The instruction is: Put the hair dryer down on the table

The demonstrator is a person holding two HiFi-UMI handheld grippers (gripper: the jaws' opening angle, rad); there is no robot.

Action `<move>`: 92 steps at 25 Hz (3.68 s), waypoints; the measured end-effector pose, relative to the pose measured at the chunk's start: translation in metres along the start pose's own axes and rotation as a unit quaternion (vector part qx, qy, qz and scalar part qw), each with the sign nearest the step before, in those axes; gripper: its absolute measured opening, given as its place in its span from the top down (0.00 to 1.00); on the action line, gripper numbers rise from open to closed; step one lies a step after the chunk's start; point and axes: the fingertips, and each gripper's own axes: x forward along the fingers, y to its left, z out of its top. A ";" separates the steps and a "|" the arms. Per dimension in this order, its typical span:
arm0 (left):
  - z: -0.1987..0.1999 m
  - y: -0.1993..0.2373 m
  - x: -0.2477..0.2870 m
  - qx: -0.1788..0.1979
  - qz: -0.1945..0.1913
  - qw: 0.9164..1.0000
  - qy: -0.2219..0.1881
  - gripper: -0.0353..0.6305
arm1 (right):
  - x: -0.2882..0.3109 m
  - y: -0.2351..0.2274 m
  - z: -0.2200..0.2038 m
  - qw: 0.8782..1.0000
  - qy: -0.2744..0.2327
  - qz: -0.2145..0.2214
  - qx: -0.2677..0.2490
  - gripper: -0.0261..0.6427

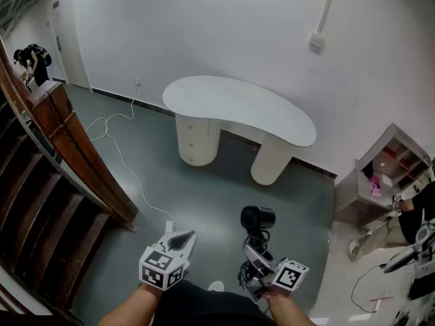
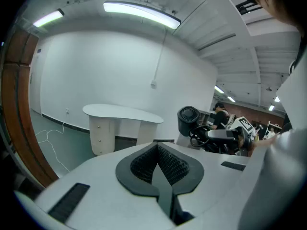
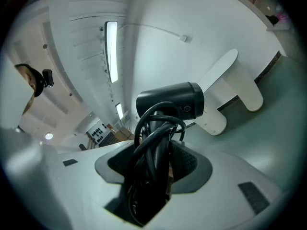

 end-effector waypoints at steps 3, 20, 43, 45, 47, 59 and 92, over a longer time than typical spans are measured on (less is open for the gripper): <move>-0.001 -0.005 0.003 0.002 0.003 1.000 -0.002 0.93 | -0.004 -0.001 0.004 1.000 -0.001 0.006 0.001 0.65; -0.010 -0.022 0.012 -0.002 0.016 1.000 0.015 0.93 | -0.021 -0.006 0.010 0.999 0.017 0.025 -0.043 0.65; 0.096 0.115 0.147 0.005 -0.015 1.000 -0.017 0.93 | 0.127 -0.068 0.109 0.998 0.021 -0.016 -0.052 0.65; 0.109 0.134 0.155 0.005 -0.017 1.000 -0.020 0.93 | 0.150 -0.070 0.119 0.998 0.022 -0.016 -0.054 0.65; 0.119 0.153 0.161 0.012 -0.023 1.000 -0.017 0.93 | 0.174 -0.070 0.129 0.998 0.019 -0.013 -0.057 0.65; 0.146 0.265 0.205 0.029 -0.045 0.998 0.014 0.93 | 0.293 -0.094 0.154 0.998 0.026 -0.036 -0.050 0.65; 0.233 0.388 0.354 -0.002 0.038 0.999 0.032 0.93 | 0.484 -0.210 0.301 0.995 0.083 0.010 -0.058 0.65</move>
